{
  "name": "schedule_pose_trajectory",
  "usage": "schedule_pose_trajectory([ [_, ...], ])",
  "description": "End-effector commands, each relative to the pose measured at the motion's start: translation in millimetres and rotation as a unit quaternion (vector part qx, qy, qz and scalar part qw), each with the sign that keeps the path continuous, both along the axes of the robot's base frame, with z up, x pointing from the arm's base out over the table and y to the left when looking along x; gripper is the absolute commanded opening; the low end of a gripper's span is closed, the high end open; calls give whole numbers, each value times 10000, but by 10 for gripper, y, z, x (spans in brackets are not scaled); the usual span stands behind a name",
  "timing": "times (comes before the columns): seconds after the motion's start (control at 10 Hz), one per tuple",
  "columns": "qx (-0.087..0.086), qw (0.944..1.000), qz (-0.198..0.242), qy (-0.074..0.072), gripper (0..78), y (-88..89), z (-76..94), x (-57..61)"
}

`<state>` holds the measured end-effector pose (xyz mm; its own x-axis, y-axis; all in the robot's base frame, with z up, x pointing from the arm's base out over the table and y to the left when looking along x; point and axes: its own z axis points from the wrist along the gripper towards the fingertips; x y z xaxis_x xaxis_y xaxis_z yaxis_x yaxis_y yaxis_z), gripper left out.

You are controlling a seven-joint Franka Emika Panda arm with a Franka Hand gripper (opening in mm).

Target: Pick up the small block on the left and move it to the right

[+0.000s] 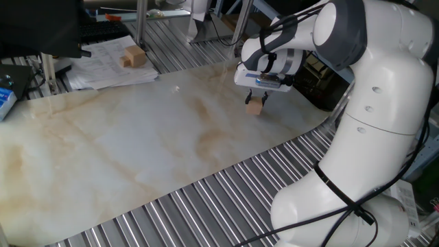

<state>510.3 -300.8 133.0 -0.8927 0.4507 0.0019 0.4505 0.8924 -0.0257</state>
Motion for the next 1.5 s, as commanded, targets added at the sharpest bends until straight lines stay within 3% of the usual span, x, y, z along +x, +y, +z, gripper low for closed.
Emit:
schedule_pose_trajectory([
  [0.1,10,9992,402,51,12,194,12,-69],
  [0.3,-15,9992,394,52,12,295,-10,-101],
  [0.6,9,9985,539,59,12,304,-3,-113],
  [0.9,430,9983,399,16,12,318,-4,-122],
  [1.0,132,9966,815,-9,12,322,-1,-123],
  [1.1,70,9954,952,-1,12,323,-3,-122],
  [1.2,127,9955,943,-5,12,332,-14,-115],
  [1.5,90,9957,926,-43,12,349,-16,-128],
])
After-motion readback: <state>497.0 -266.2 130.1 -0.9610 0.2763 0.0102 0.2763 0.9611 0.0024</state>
